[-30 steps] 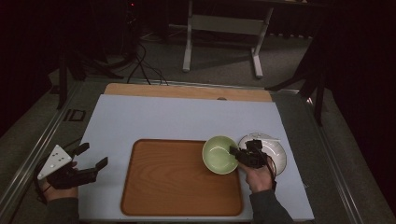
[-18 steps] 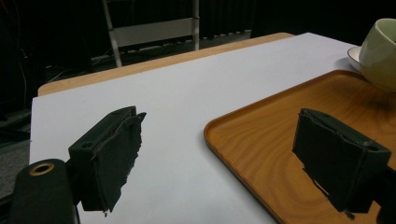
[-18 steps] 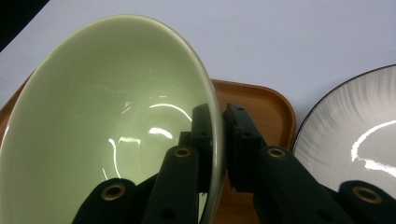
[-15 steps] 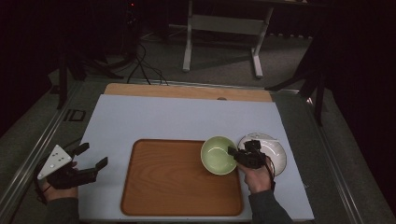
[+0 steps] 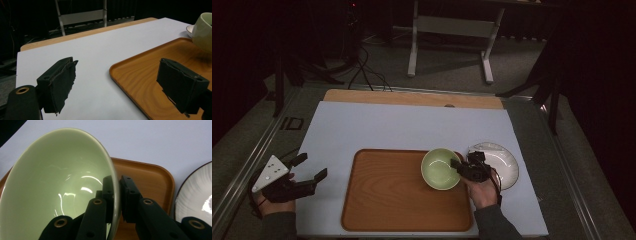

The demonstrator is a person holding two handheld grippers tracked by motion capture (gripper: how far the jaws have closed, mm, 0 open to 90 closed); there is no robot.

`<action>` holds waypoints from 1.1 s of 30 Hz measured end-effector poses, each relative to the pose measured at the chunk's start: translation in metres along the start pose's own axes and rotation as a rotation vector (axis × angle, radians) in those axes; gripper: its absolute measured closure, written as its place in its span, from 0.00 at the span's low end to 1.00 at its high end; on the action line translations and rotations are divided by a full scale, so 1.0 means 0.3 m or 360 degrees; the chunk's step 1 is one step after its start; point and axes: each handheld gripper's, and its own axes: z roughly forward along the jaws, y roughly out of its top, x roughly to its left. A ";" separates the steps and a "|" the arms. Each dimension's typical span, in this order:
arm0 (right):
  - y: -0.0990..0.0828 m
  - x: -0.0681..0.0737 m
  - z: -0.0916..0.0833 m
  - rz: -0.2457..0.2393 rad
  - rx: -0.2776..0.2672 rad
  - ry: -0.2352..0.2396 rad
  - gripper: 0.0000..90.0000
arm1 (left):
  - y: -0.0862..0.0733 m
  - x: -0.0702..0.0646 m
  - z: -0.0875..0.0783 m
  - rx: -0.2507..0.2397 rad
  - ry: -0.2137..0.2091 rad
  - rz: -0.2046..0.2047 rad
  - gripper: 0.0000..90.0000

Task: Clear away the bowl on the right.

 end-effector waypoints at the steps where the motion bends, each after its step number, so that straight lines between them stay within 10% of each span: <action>1: -0.001 0.005 0.002 -0.0008 0.0002 0.0002 0.92 | 0.000 0.000 0.000 0.0001 0.0000 -0.0001 0.17; 33: -0.016 0.074 0.042 -0.0096 0.0058 0.0037 0.92 | 0.001 0.000 -0.002 -0.0005 0.0004 0.0000 0.17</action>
